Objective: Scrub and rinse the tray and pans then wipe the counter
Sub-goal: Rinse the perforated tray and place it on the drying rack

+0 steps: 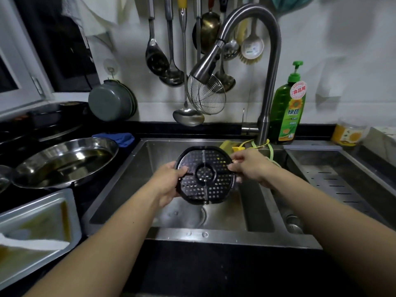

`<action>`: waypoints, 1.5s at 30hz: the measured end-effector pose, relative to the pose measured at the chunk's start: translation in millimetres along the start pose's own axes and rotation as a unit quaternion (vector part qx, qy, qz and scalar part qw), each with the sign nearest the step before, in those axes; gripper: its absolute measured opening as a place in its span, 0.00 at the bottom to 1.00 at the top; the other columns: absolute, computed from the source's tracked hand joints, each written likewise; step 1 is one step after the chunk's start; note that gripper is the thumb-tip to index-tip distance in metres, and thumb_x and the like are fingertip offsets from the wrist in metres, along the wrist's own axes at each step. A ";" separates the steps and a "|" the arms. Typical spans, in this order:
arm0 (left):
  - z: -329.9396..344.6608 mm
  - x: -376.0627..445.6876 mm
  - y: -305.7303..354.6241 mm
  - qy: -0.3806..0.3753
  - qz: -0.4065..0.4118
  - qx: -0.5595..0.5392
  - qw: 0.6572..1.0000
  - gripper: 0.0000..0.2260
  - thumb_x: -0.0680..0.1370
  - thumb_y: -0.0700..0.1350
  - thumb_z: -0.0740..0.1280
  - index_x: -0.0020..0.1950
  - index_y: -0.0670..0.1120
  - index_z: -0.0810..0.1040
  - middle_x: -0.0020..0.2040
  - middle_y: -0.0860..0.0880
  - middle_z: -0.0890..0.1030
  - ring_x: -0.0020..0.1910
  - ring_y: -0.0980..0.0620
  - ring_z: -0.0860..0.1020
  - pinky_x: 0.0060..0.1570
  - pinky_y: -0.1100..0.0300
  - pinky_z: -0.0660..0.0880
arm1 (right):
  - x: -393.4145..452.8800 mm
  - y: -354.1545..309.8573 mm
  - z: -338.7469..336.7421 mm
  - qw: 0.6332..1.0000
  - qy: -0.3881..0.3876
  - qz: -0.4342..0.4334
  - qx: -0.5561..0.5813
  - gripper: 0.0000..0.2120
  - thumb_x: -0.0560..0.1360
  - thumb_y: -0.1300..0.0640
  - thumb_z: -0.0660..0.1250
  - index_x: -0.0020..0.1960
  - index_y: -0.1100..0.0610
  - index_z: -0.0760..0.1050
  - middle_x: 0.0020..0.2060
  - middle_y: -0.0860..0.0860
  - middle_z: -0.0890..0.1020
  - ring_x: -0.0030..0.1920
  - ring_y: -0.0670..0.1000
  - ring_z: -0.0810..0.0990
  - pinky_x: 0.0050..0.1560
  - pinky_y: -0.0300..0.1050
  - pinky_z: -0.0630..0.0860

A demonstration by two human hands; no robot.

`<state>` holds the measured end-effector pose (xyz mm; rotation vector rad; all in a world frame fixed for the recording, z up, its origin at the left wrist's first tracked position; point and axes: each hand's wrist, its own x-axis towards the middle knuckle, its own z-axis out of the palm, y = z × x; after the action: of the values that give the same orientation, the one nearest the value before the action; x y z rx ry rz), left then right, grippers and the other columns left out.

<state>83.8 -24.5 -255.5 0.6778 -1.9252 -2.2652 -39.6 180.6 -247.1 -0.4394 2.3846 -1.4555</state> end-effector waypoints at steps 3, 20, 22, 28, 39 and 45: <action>-5.7 17.4 3.2 0.068 -0.027 -0.081 0.994 0.10 0.87 0.38 0.56 0.54 0.47 0.75 0.49 0.43 0.82 0.47 0.44 0.81 0.47 0.42 0.79 | 52.2 -13.2 -13.8 0.990 0.104 -0.028 -0.090 0.23 0.80 0.62 0.66 0.74 0.56 0.69 0.61 0.56 0.79 0.50 0.57 0.82 0.44 0.54 0.83; -54.0 77.9 11.5 0.144 -0.019 -0.101 0.984 0.12 0.88 0.42 0.55 0.61 0.46 0.77 0.55 0.43 0.85 0.54 0.42 0.84 0.54 0.41 0.81 | 148.3 -12.1 -28.2 0.936 0.152 -0.009 -0.317 0.31 0.76 0.65 0.66 0.76 0.59 0.58 0.64 0.62 0.74 0.53 0.66 0.80 0.43 0.53 0.79; -53.3 79.3 11.0 0.151 -0.016 -0.083 0.985 0.12 0.88 0.42 0.55 0.63 0.46 0.78 0.54 0.42 0.86 0.53 0.41 0.85 0.54 0.39 0.82 | 149.7 -10.9 -26.9 0.941 0.150 -0.006 -0.305 0.33 0.77 0.66 0.66 0.78 0.58 0.55 0.66 0.63 0.72 0.53 0.66 0.80 0.36 0.49 0.76; -46.9 78.7 5.2 0.163 -0.027 -0.057 0.985 0.12 0.87 0.42 0.56 0.61 0.45 0.79 0.54 0.41 0.85 0.54 0.40 0.84 0.55 0.38 0.81 | 139.8 -8.5 -21.1 0.934 0.156 -0.031 -0.321 0.32 0.76 0.64 0.67 0.76 0.59 0.58 0.70 0.62 0.69 0.57 0.63 0.76 0.50 0.54 0.77; -67.6 63.6 -0.6 0.196 -0.002 0.048 0.979 0.06 0.82 0.41 0.69 0.56 0.40 0.81 0.50 0.40 0.86 0.44 0.44 0.84 0.40 0.54 0.81 | 76.6 -51.3 126.9 0.993 -0.096 -0.061 0.034 0.09 0.82 0.60 0.62 0.46 0.56 0.79 0.39 0.51 0.82 0.37 0.48 0.79 0.39 0.43 0.76; -81.4 62.0 -9.3 0.212 -0.053 0.074 0.973 0.08 0.84 0.38 0.63 0.57 0.40 0.81 0.51 0.39 0.84 0.48 0.42 0.83 0.45 0.52 0.79 | 82.3 -73.1 162.0 0.895 -0.201 0.142 0.371 0.06 0.82 0.65 0.62 0.48 0.62 0.77 0.35 0.56 0.82 0.32 0.50 0.82 0.33 0.41 0.80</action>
<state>61.8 -118.8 -289.8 1.1973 -1.8864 -1.8405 -39.5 -14.7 -260.6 -0.1581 1.3617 -1.7700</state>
